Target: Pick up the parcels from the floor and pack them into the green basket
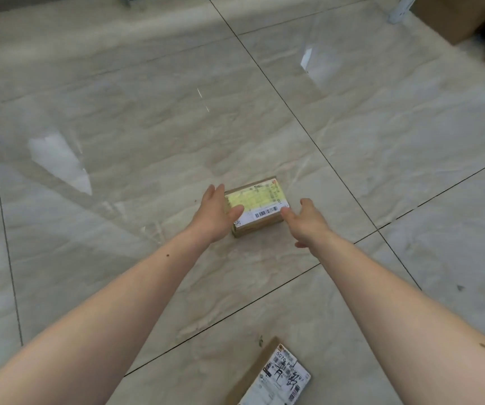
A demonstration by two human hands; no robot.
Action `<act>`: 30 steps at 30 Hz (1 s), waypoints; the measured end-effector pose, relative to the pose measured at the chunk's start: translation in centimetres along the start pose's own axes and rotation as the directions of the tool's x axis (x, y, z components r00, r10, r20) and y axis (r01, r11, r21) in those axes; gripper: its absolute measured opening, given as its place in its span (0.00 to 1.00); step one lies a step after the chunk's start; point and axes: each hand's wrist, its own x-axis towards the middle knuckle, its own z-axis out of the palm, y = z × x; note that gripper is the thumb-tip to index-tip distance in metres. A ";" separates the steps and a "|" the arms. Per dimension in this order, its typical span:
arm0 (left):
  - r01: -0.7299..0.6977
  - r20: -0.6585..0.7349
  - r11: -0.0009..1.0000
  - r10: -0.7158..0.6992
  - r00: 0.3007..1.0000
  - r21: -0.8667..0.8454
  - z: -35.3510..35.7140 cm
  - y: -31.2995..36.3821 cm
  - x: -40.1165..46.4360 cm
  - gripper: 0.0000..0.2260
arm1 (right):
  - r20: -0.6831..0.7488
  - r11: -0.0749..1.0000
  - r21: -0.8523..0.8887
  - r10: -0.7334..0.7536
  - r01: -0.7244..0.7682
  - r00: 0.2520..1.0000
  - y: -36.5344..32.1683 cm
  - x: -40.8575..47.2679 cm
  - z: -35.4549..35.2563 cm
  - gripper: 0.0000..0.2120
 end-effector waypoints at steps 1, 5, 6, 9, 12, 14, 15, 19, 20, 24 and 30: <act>-0.002 0.001 1.000 0.002 1.000 -0.031 0.4 -0.2 0.6 0.32 | 0.003 1.000 -0.015 -0.018 0.018 1.000 0.0 0.7 0.3 0.28; 0.014 0.005 0.993 -0.014 1.000 -0.114 1.8 -0.8 2.4 0.30 | 0.045 0.999 0.008 -0.032 0.031 0.999 0.7 3.1 1.5 0.24; 0.035 0.011 0.991 -0.034 0.999 -0.130 2.1 -0.9 2.6 0.30 | 0.055 1.000 0.021 -0.023 0.022 0.998 1.0 3.4 1.9 0.21; 0.071 -0.011 0.979 -0.074 0.997 -0.191 2.8 -1.1 3.0 0.26 | 0.026 0.998 0.061 -0.009 0.007 1.000 1.5 3.6 2.8 0.16; 0.101 -0.031 0.967 -0.111 0.993 -0.233 3.0 -1.3 2.9 0.21 | 0.018 0.992 0.130 -0.004 0.002 1.000 1.5 3.3 3.6 0.19; 0.136 -0.020 0.949 -0.148 0.989 -0.285 3.1 -1.8 2.6 0.17 | 0.040 0.977 0.213 0.009 -0.018 0.999 1.7 3.2 4.1 0.18; 0.142 -0.022 0.939 -0.157 0.987 -0.314 3.3 -2.1 2.4 0.16 | 0.048 0.963 0.269 0.022 -0.034 0.999 1.7 3.0 4.3 0.16; 0.123 -0.100 0.890 -0.185 0.978 -0.438 3.6 -2.8 1.2 0.15 | 0.030 0.905 0.422 0.039 -0.048 0.999 1.3 2.0 4.9 0.13; 0.125 -0.107 0.870 -0.199 0.974 -0.477 3.6 -2.8 0.7 0.17 | 0.025 0.905 0.423 0.033 -0.041 0.999 1.0 1.6 4.8 0.13; 0.178 -0.057 0.802 -0.254 0.965 -0.570 3.0 -2.2 -2.7 0.29 | 0.042 0.917 0.397 0.035 -0.049 0.999 -0.7 -1.5 3.0 0.19; 0.222 -0.003 0.732 -0.293 0.956 -0.644 -0.2 2.1 -9.8 0.34 | 0.106 0.899 0.425 0.066 -0.105 0.992 -3.7 -9.7 -2.4 0.26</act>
